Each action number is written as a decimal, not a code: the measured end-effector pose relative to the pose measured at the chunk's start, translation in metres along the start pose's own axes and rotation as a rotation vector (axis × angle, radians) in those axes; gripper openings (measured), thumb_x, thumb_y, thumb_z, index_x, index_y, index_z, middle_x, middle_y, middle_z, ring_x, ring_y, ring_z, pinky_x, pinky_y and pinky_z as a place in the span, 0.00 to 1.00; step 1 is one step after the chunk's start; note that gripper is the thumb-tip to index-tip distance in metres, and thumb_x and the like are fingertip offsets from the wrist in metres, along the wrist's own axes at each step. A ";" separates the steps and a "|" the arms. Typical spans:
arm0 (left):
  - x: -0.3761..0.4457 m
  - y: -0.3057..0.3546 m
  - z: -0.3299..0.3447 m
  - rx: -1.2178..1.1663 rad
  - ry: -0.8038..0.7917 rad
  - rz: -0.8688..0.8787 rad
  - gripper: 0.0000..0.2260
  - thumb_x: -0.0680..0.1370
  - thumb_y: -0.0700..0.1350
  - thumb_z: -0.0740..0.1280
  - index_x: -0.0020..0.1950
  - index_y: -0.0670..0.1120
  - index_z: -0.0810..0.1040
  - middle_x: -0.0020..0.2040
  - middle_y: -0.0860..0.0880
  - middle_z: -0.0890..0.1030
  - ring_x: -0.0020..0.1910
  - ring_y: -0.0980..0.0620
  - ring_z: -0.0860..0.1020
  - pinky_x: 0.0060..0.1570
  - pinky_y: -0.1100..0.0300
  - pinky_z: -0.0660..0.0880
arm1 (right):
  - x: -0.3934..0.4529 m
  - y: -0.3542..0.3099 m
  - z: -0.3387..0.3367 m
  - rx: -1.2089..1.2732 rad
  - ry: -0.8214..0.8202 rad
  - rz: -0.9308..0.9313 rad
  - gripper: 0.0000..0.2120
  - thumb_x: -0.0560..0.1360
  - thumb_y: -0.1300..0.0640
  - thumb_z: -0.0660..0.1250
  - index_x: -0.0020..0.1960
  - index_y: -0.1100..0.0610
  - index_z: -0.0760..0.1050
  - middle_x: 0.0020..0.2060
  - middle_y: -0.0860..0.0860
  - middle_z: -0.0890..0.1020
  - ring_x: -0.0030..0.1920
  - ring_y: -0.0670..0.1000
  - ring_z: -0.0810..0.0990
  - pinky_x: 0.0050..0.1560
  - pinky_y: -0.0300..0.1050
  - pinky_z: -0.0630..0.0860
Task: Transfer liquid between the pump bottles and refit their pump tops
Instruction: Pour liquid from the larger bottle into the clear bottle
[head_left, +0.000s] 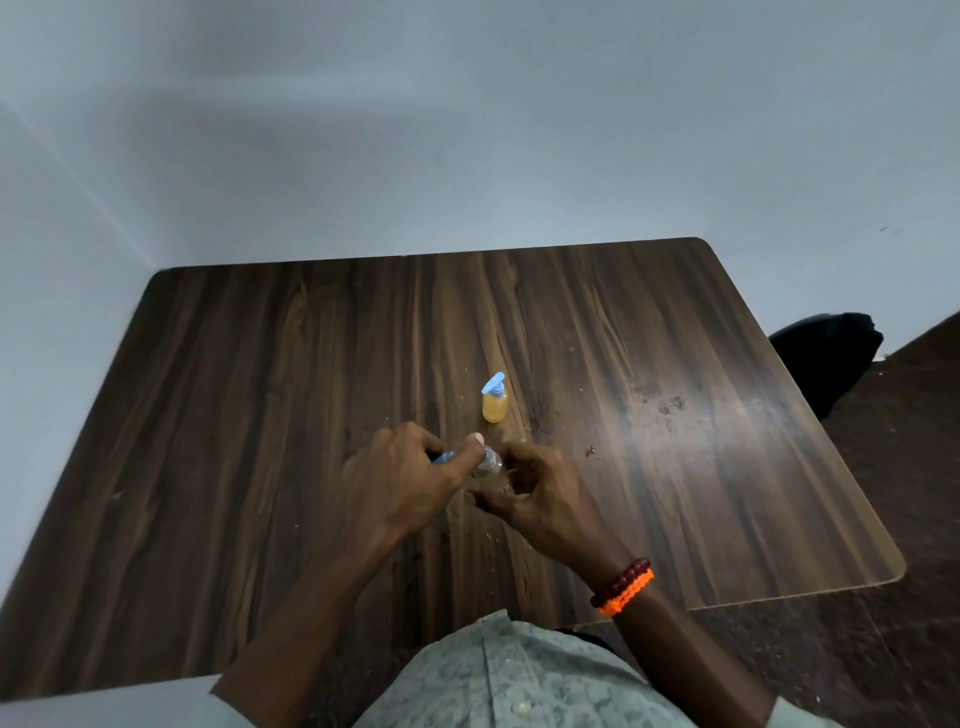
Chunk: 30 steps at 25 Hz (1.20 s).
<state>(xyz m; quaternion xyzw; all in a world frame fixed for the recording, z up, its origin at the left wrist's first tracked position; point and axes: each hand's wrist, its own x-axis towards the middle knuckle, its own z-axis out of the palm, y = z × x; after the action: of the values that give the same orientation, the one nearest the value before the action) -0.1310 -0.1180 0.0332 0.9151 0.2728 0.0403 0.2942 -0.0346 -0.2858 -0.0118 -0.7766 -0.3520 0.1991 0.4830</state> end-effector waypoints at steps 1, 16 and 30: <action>0.000 0.000 0.000 -0.004 -0.005 -0.005 0.41 0.70 0.81 0.50 0.30 0.45 0.80 0.24 0.47 0.76 0.24 0.55 0.72 0.31 0.56 0.73 | 0.000 0.000 0.000 0.007 0.009 0.001 0.14 0.75 0.52 0.77 0.58 0.55 0.82 0.49 0.47 0.86 0.46 0.41 0.83 0.44 0.37 0.81; -0.002 -0.001 -0.005 -0.047 0.003 0.003 0.41 0.71 0.81 0.50 0.31 0.46 0.81 0.27 0.46 0.80 0.27 0.49 0.80 0.32 0.55 0.77 | 0.002 -0.004 -0.003 0.045 -0.016 0.027 0.18 0.73 0.47 0.76 0.60 0.53 0.82 0.53 0.46 0.86 0.52 0.46 0.85 0.50 0.52 0.85; 0.000 -0.001 -0.003 -0.016 0.034 0.018 0.40 0.71 0.81 0.49 0.32 0.49 0.81 0.25 0.50 0.77 0.25 0.56 0.75 0.30 0.59 0.72 | 0.003 -0.006 -0.001 0.049 0.002 0.038 0.16 0.74 0.51 0.78 0.59 0.54 0.82 0.51 0.47 0.86 0.50 0.46 0.85 0.49 0.50 0.85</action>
<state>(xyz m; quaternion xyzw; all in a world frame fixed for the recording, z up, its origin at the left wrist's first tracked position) -0.1325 -0.1157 0.0355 0.9143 0.2693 0.0608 0.2962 -0.0343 -0.2826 -0.0065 -0.7713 -0.3320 0.2161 0.4983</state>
